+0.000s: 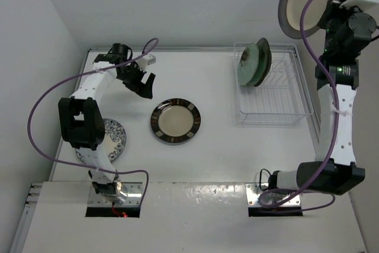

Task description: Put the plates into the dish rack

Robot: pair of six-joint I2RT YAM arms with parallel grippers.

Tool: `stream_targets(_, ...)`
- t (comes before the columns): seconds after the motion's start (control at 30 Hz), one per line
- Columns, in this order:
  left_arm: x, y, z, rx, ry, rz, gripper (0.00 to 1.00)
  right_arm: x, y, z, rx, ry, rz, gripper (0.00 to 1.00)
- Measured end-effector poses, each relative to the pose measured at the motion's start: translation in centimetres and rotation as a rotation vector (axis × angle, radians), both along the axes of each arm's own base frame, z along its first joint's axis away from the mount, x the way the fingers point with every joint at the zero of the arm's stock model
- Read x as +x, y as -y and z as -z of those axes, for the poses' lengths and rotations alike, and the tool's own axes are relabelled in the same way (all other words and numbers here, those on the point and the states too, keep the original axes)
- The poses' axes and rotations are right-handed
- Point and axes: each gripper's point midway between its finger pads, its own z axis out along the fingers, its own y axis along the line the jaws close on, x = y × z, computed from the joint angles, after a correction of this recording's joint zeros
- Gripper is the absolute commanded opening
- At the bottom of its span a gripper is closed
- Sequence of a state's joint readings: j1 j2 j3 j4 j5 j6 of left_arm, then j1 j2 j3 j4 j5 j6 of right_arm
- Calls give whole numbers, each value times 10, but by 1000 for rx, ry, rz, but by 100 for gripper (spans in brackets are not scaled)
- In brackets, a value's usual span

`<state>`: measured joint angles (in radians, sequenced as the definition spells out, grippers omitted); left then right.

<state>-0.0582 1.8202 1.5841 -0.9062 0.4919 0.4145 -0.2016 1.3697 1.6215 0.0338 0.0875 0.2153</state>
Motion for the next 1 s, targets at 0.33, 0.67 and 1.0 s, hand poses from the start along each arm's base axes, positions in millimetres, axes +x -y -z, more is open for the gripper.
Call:
stream_targets(0.33, -3, 16, -1, 9, 5, 39, 97, 17, 39, 136, -146, -367, 89, 0)
stream_targets(0.67, -3, 12, 1, 33, 4, 31, 97, 36, 38, 237, -185, -614, 100, 0)
stream_targets(1.0, -3, 10, 2, 45, 0, 26, 97, 77, 1, 261, -293, -604, 94, 0)
